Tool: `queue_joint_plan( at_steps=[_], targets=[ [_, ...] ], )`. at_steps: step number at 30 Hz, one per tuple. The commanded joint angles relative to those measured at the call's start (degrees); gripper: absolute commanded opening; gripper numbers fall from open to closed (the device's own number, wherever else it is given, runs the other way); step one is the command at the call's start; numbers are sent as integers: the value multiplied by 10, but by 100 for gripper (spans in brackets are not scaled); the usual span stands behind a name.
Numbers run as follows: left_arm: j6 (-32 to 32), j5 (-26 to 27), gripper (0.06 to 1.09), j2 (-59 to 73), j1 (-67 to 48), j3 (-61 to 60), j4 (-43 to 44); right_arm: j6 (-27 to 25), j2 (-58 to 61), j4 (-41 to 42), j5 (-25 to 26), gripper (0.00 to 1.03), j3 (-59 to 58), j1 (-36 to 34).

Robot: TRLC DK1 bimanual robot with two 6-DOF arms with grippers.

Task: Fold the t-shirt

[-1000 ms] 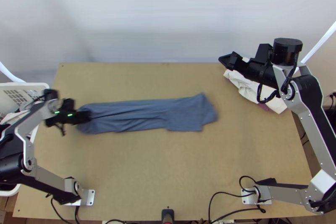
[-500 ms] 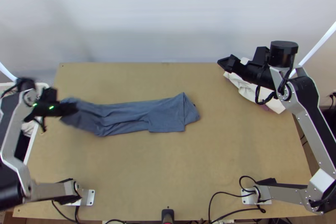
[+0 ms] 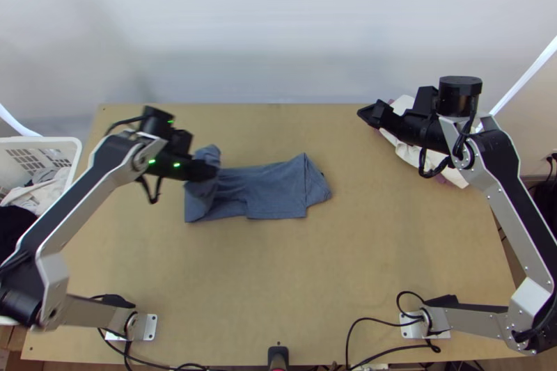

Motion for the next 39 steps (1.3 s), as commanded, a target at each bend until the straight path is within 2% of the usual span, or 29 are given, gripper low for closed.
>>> queue_joint_plan(
  at_steps=[1,21,22,23,24,25,26,29,33,39],
  targets=[
    [-33,-6,10,48,-24,49,18,-3,-19,1,-2,99,-19,-4],
    [-86,-19,10,281,-158,284,8,-9,-18,5,5,99,-63,-10],
    [-86,-19,14,299,-164,306,3,-10,-17,5,7,99,-67,-11],
    [-85,-19,35,316,-176,331,-10,-11,-17,7,9,99,-72,-11],
    [-82,-19,76,333,-185,359,-23,-13,-16,8,9,99,-78,-10],
    [-83,-19,108,351,-191,390,-31,-15,-15,8,9,99,-85,-11],
    [-87,-20,105,368,-195,427,-37,-16,-14,9,9,99,-93,-11],
    [-119,-32,105,399,-197,504,-21,-20,-15,19,10,99,-124,-11],
    [-134,-32,105,372,-197,509,30,-28,-7,47,9,99,-171,-7],
    [-127,-32,105,327,-151,501,-8,-46,39,64,9,99,-182,39]
  ],
)
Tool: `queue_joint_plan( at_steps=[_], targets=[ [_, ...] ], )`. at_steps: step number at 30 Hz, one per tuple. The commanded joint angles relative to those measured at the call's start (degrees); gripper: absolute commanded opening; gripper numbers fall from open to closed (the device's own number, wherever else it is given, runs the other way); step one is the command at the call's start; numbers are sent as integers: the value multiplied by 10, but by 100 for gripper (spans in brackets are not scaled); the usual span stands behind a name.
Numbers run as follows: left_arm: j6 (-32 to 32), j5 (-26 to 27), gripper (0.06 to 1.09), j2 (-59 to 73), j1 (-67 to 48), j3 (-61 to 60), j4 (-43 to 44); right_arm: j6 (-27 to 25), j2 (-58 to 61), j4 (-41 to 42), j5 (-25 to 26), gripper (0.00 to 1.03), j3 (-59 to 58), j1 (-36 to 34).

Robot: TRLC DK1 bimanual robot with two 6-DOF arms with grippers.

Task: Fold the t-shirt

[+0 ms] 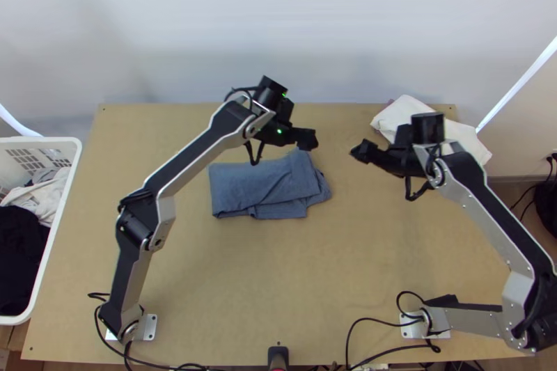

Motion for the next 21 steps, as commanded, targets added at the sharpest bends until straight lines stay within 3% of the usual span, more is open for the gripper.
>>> queue_joint_plan(
  at_steps=[1,5,8,13,21],
  targets=[
    [-5,-3,105,-53,43,5,-31,-15,38,20,-2,99,-4,33],
    [19,-4,105,-111,82,-6,-65,-25,88,31,-9,99,19,68],
    [36,-6,105,-148,109,-6,-91,-29,136,33,-47,99,47,77],
    [45,-10,105,-191,145,-17,-128,-55,208,33,-101,99,90,77],
    [56,-32,105,-234,191,-48,-160,-119,294,43,-132,99,117,55]
  ],
)
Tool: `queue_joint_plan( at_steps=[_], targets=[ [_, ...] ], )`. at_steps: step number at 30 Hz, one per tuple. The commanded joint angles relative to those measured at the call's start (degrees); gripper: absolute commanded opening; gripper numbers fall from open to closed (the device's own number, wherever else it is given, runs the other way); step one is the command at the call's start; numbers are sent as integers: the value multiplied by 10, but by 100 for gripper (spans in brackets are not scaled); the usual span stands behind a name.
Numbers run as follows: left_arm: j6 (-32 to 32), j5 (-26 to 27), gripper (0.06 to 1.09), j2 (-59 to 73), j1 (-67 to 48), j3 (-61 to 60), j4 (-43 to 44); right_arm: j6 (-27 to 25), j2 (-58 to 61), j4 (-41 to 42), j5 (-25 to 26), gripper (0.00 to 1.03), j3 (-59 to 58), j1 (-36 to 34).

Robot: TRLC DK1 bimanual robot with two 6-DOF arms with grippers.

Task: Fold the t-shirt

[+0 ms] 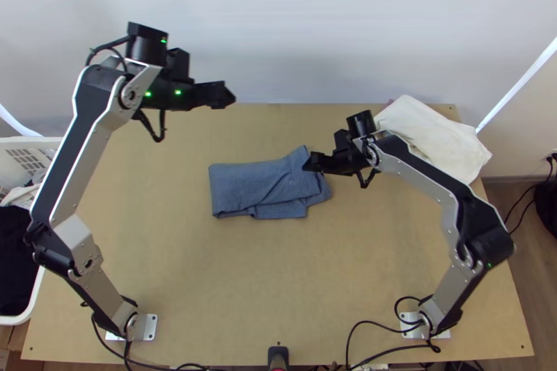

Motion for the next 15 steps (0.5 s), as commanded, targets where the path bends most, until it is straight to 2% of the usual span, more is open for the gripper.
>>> queue_joint_plan(
  at_steps=[1,9,15],
  targets=[
    [12,-13,105,-20,16,-20,-12,-37,36,3,-19,99,9,-16],
    [15,-25,105,-26,44,-40,-14,-58,87,3,-33,99,21,-23],
    [15,-28,105,-32,51,-40,-14,-51,112,3,-38,99,44,25]
  ],
)
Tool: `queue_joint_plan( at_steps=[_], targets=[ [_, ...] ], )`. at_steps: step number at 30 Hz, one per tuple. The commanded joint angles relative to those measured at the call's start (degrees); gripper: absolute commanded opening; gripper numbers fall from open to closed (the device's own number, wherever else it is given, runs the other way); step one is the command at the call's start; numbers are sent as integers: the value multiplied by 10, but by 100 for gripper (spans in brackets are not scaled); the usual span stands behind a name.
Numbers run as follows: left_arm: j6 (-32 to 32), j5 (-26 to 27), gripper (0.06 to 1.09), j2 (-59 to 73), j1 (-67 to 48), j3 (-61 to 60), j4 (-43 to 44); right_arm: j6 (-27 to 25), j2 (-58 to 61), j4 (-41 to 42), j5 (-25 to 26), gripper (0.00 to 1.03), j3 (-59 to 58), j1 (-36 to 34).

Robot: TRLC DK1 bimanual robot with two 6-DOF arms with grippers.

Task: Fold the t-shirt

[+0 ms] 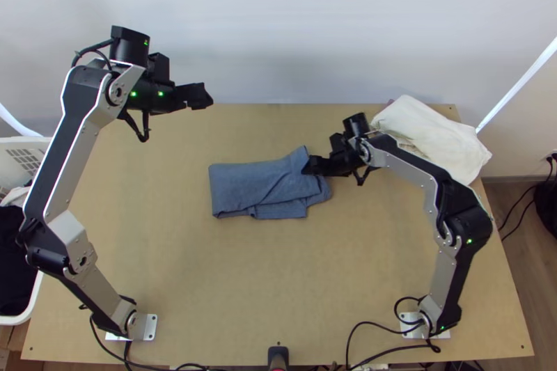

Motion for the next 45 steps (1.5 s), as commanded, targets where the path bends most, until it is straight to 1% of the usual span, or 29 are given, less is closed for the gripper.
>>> queue_joint_plan(
  at_steps=[1,5,6,7,8,9,10,11,16,22,27,30,33,38,45],
  targets=[
    [5,-3,105,-24,5,-7,-6,2,34,-4,-4,99,16,40],
    [5,-4,105,-26,7,-8,-8,17,48,-5,-4,99,43,67],
    [5,-3,105,-26,8,-8,-8,18,50,-5,-4,94,49,69],
    [5,-4,105,-27,8,-8,-9,24,53,-6,-4,83,56,69],
    [5,-4,105,-28,9,-8,-9,24,54,-8,-4,65,59,67],
    [6,-4,105,-29,10,-8,-10,24,52,-8,-5,44,60,65],
    [7,-4,105,-29,11,-8,-10,29,50,-8,-5,18,62,61],
    [8,-4,105,-29,12,-8,-11,32,43,-8,-8,2,61,56],
    [10,-4,105,-32,18,-8,-12,32,-6,-20,-25,3,46,23],
    [15,-4,105,-34,24,-8,-16,33,-91,-25,-48,3,36,-47],
    [21,-4,105,-35,26,-9,-20,49,-145,-28,-71,3,66,-115],
    [22,-4,105,-35,26,-12,-20,61,-154,-27,-72,3,100,-151],
    [22,-4,105,-35,26,-13,-20,84,-153,-23,-75,3,139,-182],
    [24,-4,105,-35,27,-13,-20,137,-135,-12,-84,3,210,-233],
    [24,-4,105,-35,27,-16,-21,232,-94,35,-88,3,294,-294]
  ],
)
